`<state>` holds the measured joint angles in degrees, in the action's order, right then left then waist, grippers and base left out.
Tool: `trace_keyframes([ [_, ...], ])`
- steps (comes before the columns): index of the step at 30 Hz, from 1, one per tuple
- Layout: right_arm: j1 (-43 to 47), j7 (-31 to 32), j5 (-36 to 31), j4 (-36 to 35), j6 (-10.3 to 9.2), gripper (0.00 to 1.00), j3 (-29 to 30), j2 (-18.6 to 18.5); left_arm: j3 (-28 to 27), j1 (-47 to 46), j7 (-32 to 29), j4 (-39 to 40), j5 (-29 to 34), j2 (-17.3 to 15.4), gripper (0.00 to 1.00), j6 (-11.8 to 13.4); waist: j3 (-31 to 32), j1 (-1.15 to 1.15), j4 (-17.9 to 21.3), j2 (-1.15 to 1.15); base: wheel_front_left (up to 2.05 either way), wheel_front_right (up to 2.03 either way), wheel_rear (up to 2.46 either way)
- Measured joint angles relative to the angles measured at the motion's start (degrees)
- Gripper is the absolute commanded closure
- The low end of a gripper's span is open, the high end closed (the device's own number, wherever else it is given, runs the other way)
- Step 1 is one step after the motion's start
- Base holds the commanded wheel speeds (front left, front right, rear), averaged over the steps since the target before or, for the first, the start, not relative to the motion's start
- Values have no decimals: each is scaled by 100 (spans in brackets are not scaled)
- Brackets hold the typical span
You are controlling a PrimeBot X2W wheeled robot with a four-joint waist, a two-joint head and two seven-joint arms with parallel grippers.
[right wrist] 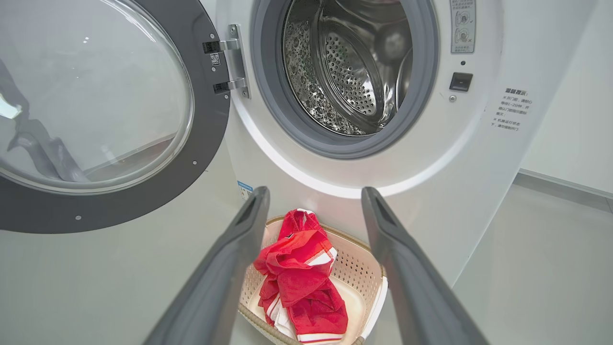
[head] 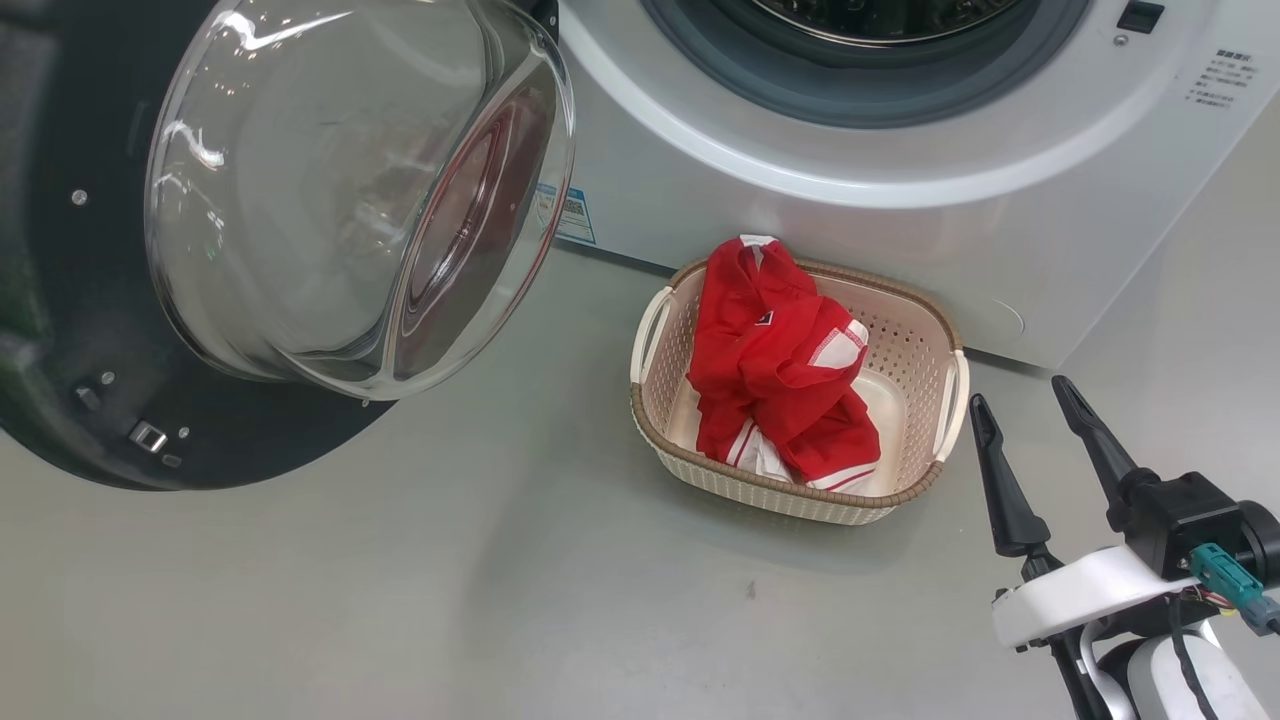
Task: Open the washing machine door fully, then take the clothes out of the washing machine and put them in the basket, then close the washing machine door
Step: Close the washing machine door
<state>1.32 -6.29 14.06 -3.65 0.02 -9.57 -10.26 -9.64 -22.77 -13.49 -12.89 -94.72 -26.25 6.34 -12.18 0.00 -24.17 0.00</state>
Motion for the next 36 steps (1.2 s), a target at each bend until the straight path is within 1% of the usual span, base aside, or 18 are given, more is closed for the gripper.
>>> trace_keyframes([
  [6, 1, 0, 1, 33, 1, 0, -9, -7, 256, -8, -419, -203, -7, -62, 100, 0, 29, 0, 26, 0, 0, 0, 0],
  [14, 1, 0, 1, 41, 5, 0, -13, -23, 381, -8, -811, -439, -68, -114, 100, -1, 83, 0, 22, 0, 0, 0, 0],
  [17, 1, 0, 1, 34, 8, 0, -25, -24, 393, -7, -1045, -466, -204, -133, 100, -19, 101, 0, 12, 0, 0, 0, 0],
  [19, 2, 0, 1, 34, 7, 0, -29, -24, 388, -5, -1176, -486, -388, -141, 100, -105, 104, 0, 7, 0, 0, 0, 0],
  [24, 2, 0, 1, 34, 7, 0, -31, -24, 435, -2, -1528, -477, -519, -134, 100, -302, 103, 0, -8, 0, 0, 0, 0],
  [27, 2, 0, 1, 29, 8, 0, -34, -25, 476, -2, -1701, -442, -708, -58, 100, -424, 99, 0, -16, 0, 0, 0, 0],
  [36, 1, 0, 1, 14, 8, 0, -46, -25, 795, -2, -2191, -227, -792, 71, 100, -786, 76, 0, -34, 0, 0, 0, 0],
])
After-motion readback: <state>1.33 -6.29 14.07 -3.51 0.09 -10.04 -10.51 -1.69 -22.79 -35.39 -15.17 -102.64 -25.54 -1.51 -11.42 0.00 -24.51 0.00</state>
